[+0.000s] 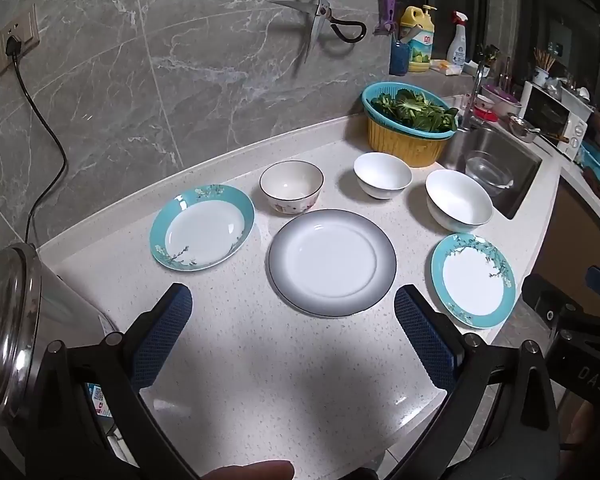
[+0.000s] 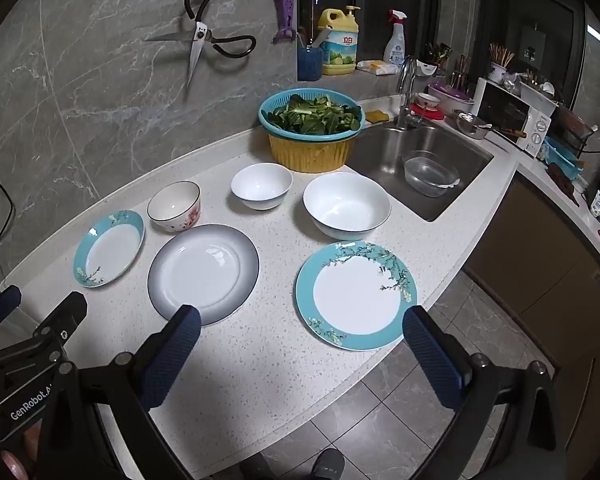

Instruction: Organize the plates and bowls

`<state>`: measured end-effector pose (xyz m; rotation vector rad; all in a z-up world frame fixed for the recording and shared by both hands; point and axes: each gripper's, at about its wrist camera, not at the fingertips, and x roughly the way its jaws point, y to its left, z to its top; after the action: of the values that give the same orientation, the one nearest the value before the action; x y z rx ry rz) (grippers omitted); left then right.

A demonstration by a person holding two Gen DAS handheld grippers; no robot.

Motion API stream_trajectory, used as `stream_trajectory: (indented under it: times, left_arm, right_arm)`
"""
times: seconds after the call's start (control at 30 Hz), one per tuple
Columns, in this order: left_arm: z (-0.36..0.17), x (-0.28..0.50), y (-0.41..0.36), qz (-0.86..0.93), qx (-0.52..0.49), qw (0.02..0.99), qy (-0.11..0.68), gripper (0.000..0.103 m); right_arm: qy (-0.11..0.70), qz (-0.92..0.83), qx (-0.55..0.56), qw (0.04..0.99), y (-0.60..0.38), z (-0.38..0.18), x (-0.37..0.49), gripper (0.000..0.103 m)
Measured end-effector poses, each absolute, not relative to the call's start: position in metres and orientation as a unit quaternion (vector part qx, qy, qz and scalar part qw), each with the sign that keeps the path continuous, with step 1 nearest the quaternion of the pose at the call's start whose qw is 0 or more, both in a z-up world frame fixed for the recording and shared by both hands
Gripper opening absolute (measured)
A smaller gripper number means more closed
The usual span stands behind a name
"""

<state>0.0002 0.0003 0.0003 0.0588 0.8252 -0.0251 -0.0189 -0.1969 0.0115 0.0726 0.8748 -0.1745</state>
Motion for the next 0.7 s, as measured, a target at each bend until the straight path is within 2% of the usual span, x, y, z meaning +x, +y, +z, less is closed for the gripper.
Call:
stream_trajectory:
  times: [0.7]
  left_arm:
    - [-0.0071, -0.0056, 0.0049, -0.011, 0.027, 0.916, 0.4, 0.103]
  right_arm:
    - [0.425, -0.085, 0.034, 0.901, -0.196, 0.0103, -0.0229, 0.103]
